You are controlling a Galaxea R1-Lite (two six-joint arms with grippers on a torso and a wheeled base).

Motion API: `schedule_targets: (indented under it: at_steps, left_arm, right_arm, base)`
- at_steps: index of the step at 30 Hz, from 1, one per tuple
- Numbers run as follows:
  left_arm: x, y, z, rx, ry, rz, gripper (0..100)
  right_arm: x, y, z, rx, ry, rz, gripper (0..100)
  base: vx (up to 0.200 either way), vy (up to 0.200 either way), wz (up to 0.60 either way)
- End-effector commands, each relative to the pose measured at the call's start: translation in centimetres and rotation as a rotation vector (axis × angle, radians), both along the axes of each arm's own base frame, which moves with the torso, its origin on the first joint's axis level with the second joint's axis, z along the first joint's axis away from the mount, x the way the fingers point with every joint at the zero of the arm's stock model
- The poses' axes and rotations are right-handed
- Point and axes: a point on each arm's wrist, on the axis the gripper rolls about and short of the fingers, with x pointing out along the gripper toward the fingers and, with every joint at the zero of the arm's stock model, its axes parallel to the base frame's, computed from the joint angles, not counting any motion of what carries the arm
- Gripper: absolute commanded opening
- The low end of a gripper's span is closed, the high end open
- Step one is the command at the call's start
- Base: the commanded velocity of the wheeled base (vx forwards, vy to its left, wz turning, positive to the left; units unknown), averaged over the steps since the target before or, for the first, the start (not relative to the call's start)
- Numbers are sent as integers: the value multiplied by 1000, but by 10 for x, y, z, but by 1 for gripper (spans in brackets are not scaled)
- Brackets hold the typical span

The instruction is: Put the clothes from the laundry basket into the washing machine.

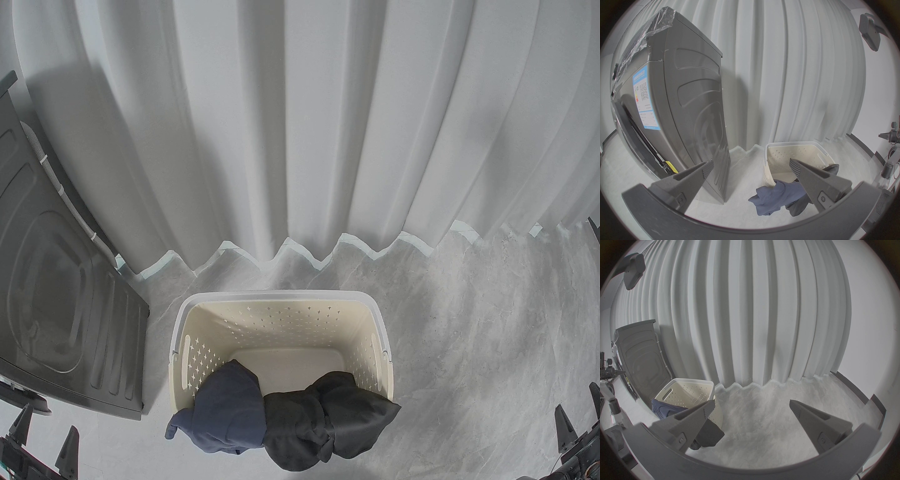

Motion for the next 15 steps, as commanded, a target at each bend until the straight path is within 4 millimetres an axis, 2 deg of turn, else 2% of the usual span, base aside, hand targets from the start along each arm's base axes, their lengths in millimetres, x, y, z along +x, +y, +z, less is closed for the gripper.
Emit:
schedule_targets:
  at_steps: [1, 5, 11, 15]
  left_arm:
    - [0, 0, -4, -1, 1, 0, 100]
    - [0, 0, -4, -1, 1, -1, 100]
    - [0, 0, -4, -1, 1, 0, 100]
    - [0, 0, -4, -1, 1, 0, 100]
  right_arm:
    - [0, 0, -5, 0, 1, 3, 100]
    - [0, 0, -5, 0, 1, 1, 100]
    - [0, 0, -5, 0, 1, 1, 100]
    - [0, 0, -5, 0, 1, 3, 100]
  base:
    - [0, 0, 0]
    - [0, 0, 0]
    - [200, 0, 0]
    - [0, 0, 0]
